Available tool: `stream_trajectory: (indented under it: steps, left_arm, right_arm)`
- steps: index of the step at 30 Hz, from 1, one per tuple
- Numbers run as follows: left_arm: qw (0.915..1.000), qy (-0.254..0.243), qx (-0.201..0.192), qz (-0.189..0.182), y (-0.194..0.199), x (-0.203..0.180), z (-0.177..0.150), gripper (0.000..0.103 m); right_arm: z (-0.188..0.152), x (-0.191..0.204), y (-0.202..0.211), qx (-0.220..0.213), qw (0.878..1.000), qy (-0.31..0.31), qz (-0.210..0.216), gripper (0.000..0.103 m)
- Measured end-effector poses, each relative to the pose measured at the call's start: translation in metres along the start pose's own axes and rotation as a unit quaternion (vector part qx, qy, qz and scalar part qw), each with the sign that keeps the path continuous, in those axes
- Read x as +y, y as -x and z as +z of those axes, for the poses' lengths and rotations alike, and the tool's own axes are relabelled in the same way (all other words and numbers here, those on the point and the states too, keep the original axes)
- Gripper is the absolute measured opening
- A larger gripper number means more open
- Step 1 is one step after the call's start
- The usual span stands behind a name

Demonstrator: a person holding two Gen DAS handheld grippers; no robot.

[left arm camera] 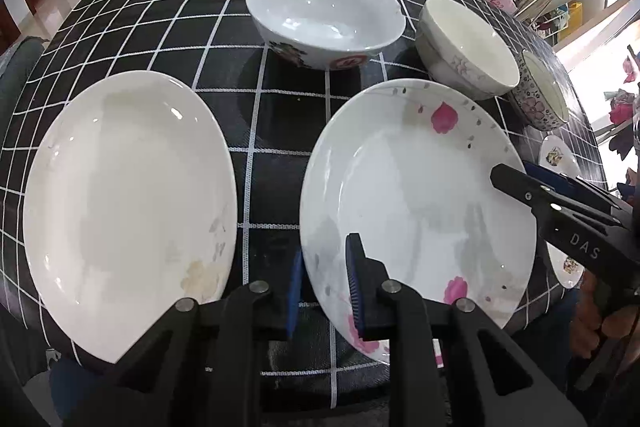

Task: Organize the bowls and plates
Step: 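Grasp the rim of the pink-petal plate with the right gripper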

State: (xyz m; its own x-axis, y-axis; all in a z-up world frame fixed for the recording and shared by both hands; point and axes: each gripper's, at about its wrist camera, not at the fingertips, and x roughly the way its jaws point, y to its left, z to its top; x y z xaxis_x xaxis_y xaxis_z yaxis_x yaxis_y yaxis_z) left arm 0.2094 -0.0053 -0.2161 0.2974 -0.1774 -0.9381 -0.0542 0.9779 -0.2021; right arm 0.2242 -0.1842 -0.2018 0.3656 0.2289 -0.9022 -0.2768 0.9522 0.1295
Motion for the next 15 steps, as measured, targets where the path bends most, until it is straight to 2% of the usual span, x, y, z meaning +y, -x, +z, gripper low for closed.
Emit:
stream_trajectory:
  steps: [1,3,8,12,15]
  left_arm:
    - [1.0000,0.001,0.002,0.001,-0.002,0.000,0.000,0.018]
    - [1.0000,-0.004,0.003,0.008,-0.004,-0.003,0.000,0.018]
    - [0.9998,-0.008,-0.001,0.019,-0.007,-0.003,0.000,0.013]
    - [0.9990,-0.027,-0.005,0.035,-0.005,-0.009,-0.003,0.014]
    - [0.9993,-0.018,-0.003,0.033,-0.003,-0.006,-0.006,0.013]
  right_arm:
    - [-0.001,0.001,-0.001,-0.003,1.000,0.000,0.000,0.051]
    - [-0.002,0.001,-0.003,0.000,1.000,-0.001,0.002,0.038]
    - [-0.006,-0.003,-0.003,-0.002,1.000,-0.010,-0.017,0.025]
    - [-0.009,-0.004,-0.001,0.004,0.999,-0.027,-0.022,0.025]
    - [-0.014,-0.003,0.004,0.002,0.999,-0.039,-0.017,0.023]
